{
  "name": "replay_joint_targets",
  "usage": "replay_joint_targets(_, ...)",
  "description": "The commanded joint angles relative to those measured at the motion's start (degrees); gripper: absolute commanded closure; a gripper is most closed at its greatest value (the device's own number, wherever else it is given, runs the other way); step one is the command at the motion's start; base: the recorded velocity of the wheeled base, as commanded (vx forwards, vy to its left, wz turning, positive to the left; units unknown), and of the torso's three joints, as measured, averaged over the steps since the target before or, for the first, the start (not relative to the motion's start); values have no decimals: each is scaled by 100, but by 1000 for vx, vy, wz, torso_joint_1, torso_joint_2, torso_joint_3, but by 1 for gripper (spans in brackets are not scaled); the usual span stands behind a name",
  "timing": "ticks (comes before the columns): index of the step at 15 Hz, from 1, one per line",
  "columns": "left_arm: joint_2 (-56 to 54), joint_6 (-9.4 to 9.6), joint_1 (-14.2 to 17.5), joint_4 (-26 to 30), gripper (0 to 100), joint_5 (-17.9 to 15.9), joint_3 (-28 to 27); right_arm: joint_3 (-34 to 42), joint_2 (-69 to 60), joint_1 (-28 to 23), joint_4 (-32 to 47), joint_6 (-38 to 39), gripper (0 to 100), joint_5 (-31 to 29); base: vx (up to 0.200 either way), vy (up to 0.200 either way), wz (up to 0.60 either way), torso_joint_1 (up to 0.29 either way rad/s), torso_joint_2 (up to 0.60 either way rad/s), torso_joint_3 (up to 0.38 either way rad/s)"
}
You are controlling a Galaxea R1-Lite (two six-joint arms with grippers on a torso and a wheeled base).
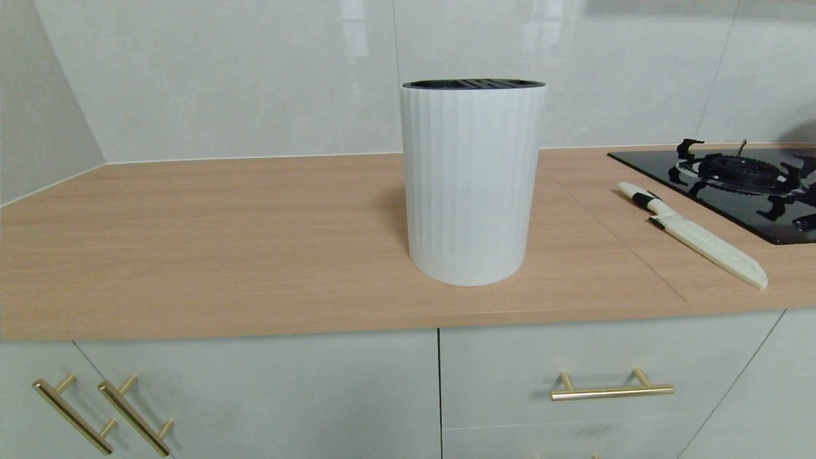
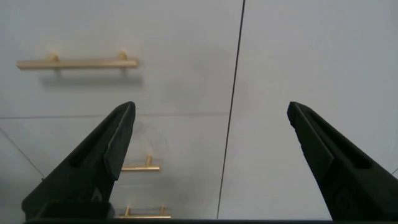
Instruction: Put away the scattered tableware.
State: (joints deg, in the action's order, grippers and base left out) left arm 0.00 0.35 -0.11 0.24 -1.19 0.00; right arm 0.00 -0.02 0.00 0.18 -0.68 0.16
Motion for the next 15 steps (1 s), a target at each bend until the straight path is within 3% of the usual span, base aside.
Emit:
replay_joint_targets(1, 9, 0, 2, 2, 0, 5, 0, 0, 2, 0, -1, -2, 0, 2, 0, 0, 0, 110, -476, -349)
replay_joint_targets(15, 9, 0, 2, 2, 0, -4, 0, 0, 2, 0, -1, -2, 0, 2, 0, 0, 0, 163, -476, -311)
